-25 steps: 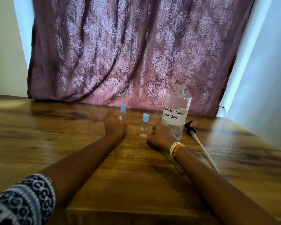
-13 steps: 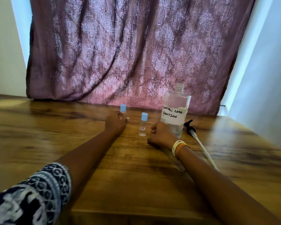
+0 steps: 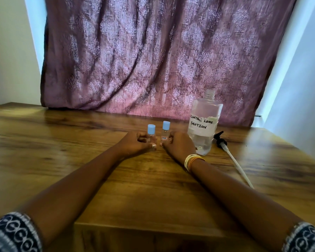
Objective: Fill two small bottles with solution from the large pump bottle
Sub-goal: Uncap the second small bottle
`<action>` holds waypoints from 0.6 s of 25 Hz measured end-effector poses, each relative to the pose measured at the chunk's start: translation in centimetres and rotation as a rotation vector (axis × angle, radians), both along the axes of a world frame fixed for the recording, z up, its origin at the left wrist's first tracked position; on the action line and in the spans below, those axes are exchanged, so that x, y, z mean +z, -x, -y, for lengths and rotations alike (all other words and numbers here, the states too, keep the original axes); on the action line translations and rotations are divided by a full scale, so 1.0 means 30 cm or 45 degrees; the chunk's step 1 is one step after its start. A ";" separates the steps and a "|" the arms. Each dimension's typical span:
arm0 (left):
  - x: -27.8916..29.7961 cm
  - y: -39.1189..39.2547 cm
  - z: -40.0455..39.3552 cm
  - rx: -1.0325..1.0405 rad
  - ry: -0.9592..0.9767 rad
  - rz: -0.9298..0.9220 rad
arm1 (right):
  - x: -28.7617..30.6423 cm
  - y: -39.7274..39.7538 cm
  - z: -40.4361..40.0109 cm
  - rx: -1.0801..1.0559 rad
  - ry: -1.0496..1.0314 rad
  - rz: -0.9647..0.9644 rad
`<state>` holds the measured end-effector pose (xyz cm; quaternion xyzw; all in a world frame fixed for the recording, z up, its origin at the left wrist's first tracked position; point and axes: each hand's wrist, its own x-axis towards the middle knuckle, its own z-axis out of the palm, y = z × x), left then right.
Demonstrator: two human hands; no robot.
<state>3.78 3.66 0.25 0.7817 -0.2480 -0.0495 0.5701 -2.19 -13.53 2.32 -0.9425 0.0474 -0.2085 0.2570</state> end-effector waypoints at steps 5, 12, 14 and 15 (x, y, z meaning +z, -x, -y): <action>0.000 -0.009 -0.010 -0.100 0.036 -0.010 | -0.011 -0.046 0.002 0.030 -0.016 -0.007; 0.002 0.019 0.017 -0.179 0.080 -0.010 | 0.091 0.005 0.049 0.236 -0.353 0.071; -0.002 0.027 0.025 -0.186 0.103 0.035 | 0.102 0.029 0.008 0.416 -0.563 0.072; -0.003 0.031 0.027 -0.183 0.088 0.075 | 0.097 0.038 -0.007 0.440 -0.559 0.068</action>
